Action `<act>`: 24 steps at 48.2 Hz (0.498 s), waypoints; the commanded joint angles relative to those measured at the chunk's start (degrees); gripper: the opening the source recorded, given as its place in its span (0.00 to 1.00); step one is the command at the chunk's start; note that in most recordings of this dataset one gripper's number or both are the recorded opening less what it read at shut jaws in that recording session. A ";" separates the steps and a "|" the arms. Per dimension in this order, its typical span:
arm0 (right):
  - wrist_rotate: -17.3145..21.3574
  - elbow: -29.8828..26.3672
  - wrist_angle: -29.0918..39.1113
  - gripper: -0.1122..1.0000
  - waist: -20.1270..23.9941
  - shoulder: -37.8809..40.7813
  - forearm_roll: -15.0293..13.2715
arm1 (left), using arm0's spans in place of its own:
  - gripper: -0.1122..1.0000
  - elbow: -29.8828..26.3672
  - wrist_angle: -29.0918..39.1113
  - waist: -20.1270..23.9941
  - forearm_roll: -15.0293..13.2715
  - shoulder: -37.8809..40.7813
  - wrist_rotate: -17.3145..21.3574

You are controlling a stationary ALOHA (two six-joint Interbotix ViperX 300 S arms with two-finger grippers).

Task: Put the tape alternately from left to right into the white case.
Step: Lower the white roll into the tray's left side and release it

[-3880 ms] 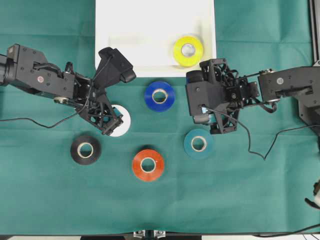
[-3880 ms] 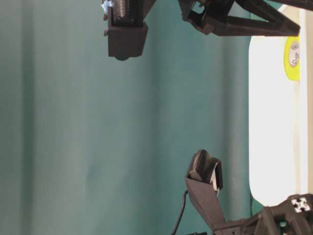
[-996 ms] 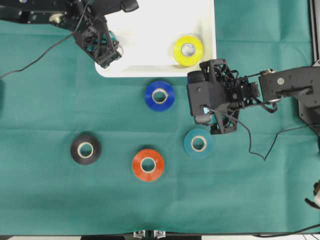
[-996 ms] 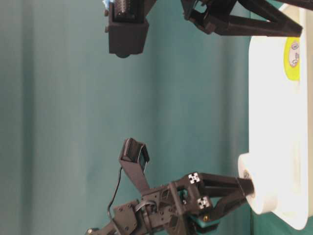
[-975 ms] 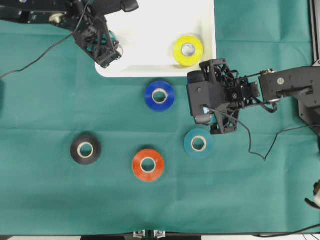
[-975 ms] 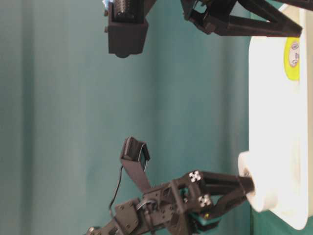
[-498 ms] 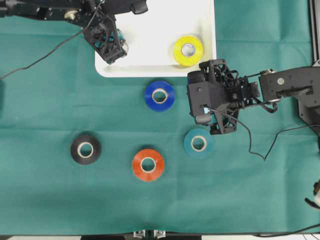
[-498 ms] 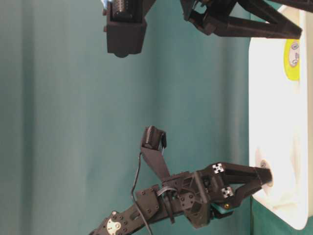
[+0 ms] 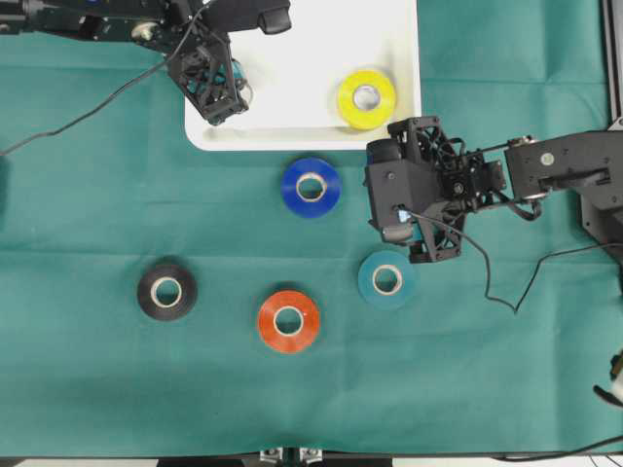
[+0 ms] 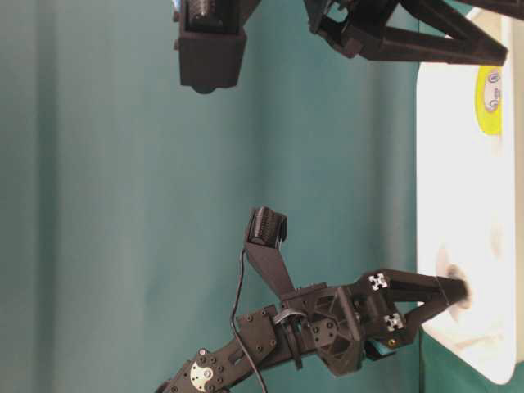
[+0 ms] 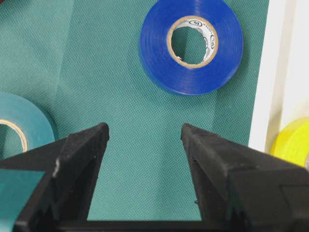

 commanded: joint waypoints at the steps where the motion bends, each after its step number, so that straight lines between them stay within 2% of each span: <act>1: 0.00 -0.53 -0.53 0.72 0.09 -1.23 -0.18 | 0.16 -0.88 -0.35 0.18 0.18 -0.88 0.26; 6: 0.00 -0.53 -0.53 0.72 0.00 -1.23 -0.09 | 0.37 -0.44 -0.44 0.09 0.09 -0.97 0.35; 12: 0.00 -0.53 -0.53 0.72 0.00 -1.14 -0.09 | 0.70 -0.26 -0.44 0.00 0.09 -1.23 0.35; 13: 0.00 -0.53 -0.53 0.72 0.09 -1.23 -0.18 | 0.72 -0.18 -0.44 -0.09 0.09 -1.41 0.35; 18: 0.00 -0.53 -0.62 0.72 0.09 -1.23 -0.18 | 0.66 -0.09 -0.44 -0.18 0.09 -1.93 0.35; 24: 0.00 -0.53 -0.53 0.72 0.09 -1.23 -0.09 | 0.66 0.09 -0.44 -0.26 0.09 -2.64 0.35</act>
